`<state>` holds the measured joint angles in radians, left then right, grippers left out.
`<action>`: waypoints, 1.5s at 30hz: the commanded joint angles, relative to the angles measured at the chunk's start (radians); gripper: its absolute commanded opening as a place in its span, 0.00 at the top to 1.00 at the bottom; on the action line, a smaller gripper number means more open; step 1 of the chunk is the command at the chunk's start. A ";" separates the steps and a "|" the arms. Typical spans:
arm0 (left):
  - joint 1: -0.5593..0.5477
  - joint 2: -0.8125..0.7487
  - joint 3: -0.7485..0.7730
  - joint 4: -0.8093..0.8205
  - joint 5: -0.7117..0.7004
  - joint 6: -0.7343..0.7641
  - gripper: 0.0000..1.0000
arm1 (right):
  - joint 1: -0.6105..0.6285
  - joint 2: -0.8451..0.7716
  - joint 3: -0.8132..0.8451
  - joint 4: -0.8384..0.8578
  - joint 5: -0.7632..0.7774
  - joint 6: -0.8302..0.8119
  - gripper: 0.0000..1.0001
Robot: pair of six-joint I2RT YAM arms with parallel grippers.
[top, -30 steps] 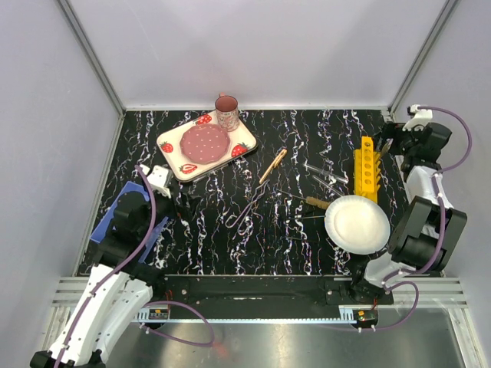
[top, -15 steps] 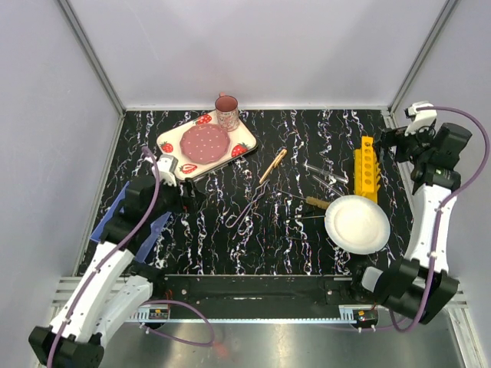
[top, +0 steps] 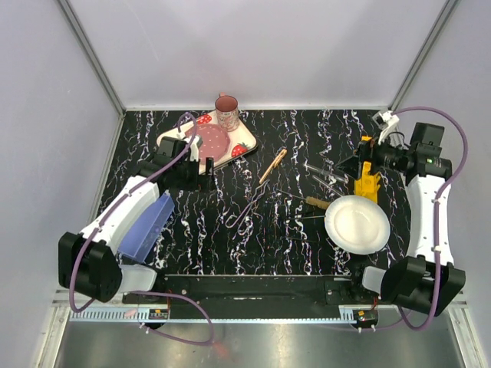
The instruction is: Organize the chemistry lab equipment
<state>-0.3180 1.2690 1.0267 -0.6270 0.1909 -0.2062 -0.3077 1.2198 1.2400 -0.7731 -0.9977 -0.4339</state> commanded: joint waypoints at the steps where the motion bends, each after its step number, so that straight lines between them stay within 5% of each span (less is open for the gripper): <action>1: -0.009 0.052 0.082 -0.051 -0.027 0.045 0.01 | 0.024 0.006 0.071 -0.092 -0.026 -0.073 0.00; 14: -0.013 -0.045 -0.006 0.039 -0.021 0.159 0.01 | 0.252 0.530 0.493 -0.405 0.482 -0.253 0.00; 20: -0.012 -0.154 -0.122 0.102 -0.100 0.179 0.01 | 0.335 0.806 0.786 -0.515 0.649 -0.287 0.19; 30: -0.012 -0.155 -0.157 0.135 -0.157 0.189 0.01 | 0.441 1.170 1.228 -0.742 0.774 -0.356 0.28; 45: -0.012 -0.145 -0.168 0.136 -0.177 0.189 0.01 | 0.536 1.291 1.139 -0.624 0.933 -0.382 0.33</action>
<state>-0.3283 1.1213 0.8501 -0.5404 0.0433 -0.0299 0.2211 2.4947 2.3821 -1.3334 -0.1329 -0.7811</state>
